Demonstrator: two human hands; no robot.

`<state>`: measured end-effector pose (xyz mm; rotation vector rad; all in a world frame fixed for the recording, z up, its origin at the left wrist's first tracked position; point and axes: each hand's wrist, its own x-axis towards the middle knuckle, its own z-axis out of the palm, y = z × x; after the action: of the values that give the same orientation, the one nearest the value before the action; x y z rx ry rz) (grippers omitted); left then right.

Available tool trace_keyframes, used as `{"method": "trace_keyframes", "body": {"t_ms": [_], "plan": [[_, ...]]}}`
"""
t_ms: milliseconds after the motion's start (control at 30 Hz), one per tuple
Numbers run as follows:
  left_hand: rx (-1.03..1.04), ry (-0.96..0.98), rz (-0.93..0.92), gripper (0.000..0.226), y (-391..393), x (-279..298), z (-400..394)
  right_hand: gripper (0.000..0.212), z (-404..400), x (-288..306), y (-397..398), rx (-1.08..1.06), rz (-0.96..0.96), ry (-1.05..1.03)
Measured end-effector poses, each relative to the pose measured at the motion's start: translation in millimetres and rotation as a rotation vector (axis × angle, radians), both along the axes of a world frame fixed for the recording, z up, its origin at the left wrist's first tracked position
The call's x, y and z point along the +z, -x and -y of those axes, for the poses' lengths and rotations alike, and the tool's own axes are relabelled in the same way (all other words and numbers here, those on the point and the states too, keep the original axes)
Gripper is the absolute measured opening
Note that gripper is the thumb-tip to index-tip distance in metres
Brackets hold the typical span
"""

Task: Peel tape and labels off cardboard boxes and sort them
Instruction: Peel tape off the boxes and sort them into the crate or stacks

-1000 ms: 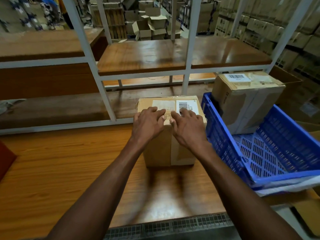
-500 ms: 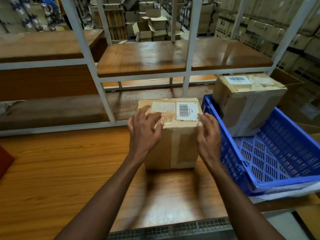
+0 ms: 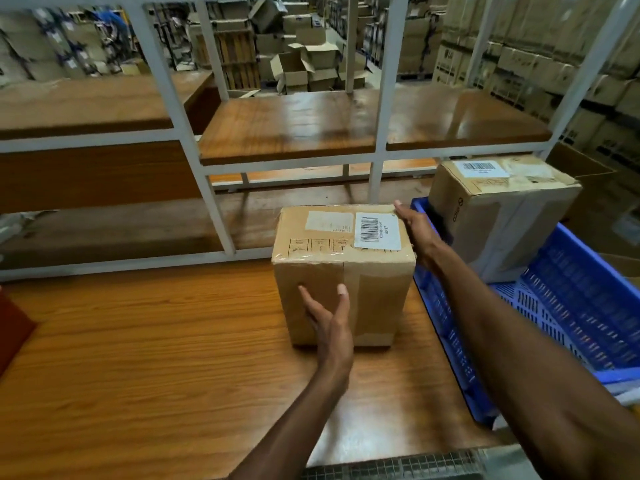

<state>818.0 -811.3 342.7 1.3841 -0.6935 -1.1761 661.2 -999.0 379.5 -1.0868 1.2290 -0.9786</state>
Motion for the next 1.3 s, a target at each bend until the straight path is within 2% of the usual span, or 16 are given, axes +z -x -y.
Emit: {"method": "trace_keyframes", "body": {"t_ms": [100,167,267,300,400,500,567,667,800,1000,1133,1200,1300], "plan": [[-0.045,0.003,-0.065,0.119,-17.4,-7.8,11.0,0.047,-9.2,-4.8,-6.8,-0.036,-0.032,0.034],[-0.060,-0.003,-0.063,0.124,-33.0,-13.3,19.9,0.046,-21.2,-9.2,-7.5,-0.073,-0.017,0.046],[-0.085,0.052,-0.108,0.124,-54.1,-12.7,32.3,0.055,-43.6,-20.6,-6.1,-0.089,0.031,0.053],[-0.097,0.078,-0.134,0.118,-60.6,-10.9,36.8,0.056,-51.5,-24.4,-6.2,-0.076,0.029,0.049],[-0.174,0.135,-0.121,0.080,-81.2,0.6,50.9,0.044,-75.4,-33.7,-6.0,-0.044,-0.016,0.020],[-0.265,0.076,-0.064,0.060,-100.9,15.4,63.6,0.028,-94.3,-45.5,-2.5,0.044,-0.047,0.023],[-0.293,0.027,-0.002,0.050,-112.8,24.8,72.8,0.021,-98.1,-52.9,0.5,0.069,-0.126,0.044],[-0.329,-0.033,0.137,0.041,-125.9,36.8,83.7,0.027,-84.8,-53.8,6.3,0.049,-0.283,0.068],[-0.389,-0.046,0.158,0.039,-136.8,41.2,89.1,0.031,-54.6,-38.3,17.5,-0.011,-0.234,0.058],[-0.545,-0.068,0.295,0.036,-160.8,56.9,104.2,0.076,-44.9,-20.5,19.4,0.073,-0.155,0.118],[-0.706,-0.100,0.523,0.038,-171.9,78.1,119.3,0.057,-56.7,-27.0,18.4,0.204,-0.117,0.133],[-0.704,-0.083,0.642,0.031,-165.1,87.2,122.2,0.064,-66.0,-35.1,17.7,0.133,-0.129,0.151],[-0.620,0.023,0.763,0.033,-155.0,88.1,131.0,0.061,-85.4,-50.2,11.9,0.016,-0.124,0.201]]}}
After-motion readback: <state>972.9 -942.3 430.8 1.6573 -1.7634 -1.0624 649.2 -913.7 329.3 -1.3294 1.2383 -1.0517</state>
